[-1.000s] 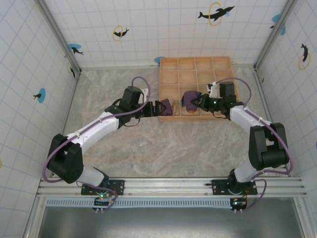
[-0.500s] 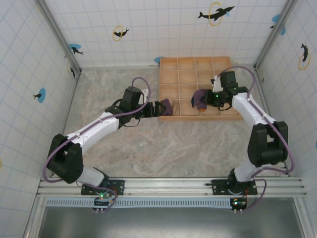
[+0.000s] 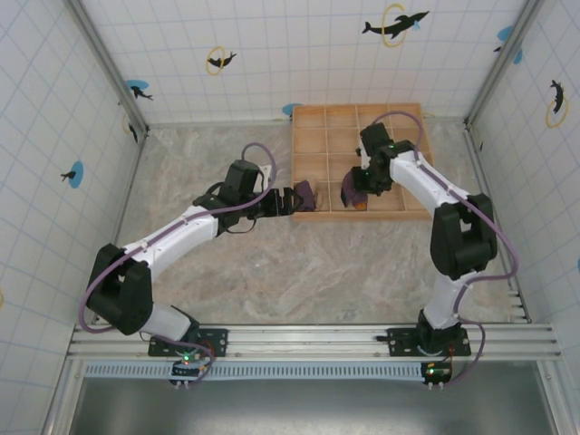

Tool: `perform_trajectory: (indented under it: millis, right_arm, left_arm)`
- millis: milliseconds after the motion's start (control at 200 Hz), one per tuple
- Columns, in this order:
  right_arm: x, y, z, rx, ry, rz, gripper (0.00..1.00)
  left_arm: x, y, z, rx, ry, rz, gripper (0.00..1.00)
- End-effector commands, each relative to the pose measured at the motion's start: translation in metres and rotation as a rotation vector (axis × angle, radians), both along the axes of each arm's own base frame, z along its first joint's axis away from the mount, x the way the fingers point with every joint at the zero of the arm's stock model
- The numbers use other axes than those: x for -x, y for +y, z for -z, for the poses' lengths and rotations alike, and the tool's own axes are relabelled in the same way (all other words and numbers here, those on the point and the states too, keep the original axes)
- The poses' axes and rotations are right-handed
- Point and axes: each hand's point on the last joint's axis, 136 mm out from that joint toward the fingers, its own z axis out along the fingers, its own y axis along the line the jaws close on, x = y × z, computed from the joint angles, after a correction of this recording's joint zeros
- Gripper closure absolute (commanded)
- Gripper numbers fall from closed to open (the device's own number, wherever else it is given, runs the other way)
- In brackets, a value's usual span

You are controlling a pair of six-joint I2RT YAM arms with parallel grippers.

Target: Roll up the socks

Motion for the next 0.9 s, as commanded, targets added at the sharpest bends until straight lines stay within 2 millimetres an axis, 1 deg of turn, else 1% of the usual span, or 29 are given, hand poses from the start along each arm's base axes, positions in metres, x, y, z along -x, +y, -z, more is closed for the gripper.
perform_trajectory:
  millis: [0,130,140,155,280,410,560,661,731,736,771,896]
  right_arm:
    - [0.0,0.004,0.008,0.068,0.047,-0.005,0.94]
    - [-0.003,0.025,0.017,0.047,0.068,-0.035,0.95]
    - [-0.003,0.026,0.017,0.043,0.069,-0.035,0.95]
    - [-0.002,0.028,0.019,0.038,0.076,-0.036,0.95]
    - [-0.003,0.044,0.023,-0.034,0.09,-0.046,0.95]
    - [-0.002,0.055,0.03,-0.115,0.117,-0.046,0.96]
    - [0.001,0.063,0.04,-0.248,0.142,-0.021,0.97]
    - [0.002,0.063,0.047,-0.316,0.145,-0.001,0.98]
    - [0.005,0.063,0.054,-0.324,0.148,0.002,0.98]
    - [0.008,0.066,0.054,-0.349,0.161,-0.003,0.98]
    - [0.01,0.068,0.056,-0.387,0.167,0.004,0.98]
    - [0.013,0.064,0.063,-0.508,0.156,0.062,0.98]
  left_arm:
    - [0.003,0.001,0.002,0.004,0.012,0.01,0.03]
    - [0.003,0.002,-0.003,0.008,-0.003,0.008,0.03]
    - [0.006,0.004,0.005,-0.002,0.012,0.007,0.03]
    - [0.008,0.005,0.008,-0.006,0.018,0.007,0.03]
    - [0.009,0.006,0.007,-0.004,0.018,0.007,0.03]
    - [0.009,0.005,0.006,-0.001,0.014,0.007,0.03]
    - [0.008,0.005,0.005,0.0,0.012,0.006,0.03]
    - [0.008,0.006,0.005,0.001,0.012,0.004,0.03]
    - [0.009,0.005,0.005,0.003,0.017,0.005,0.03]
    - [0.009,0.005,0.005,0.003,0.016,0.006,0.03]
    - [0.009,0.005,0.005,0.004,0.017,0.006,0.03]
    - [0.009,0.006,0.004,0.007,0.012,0.005,0.03]
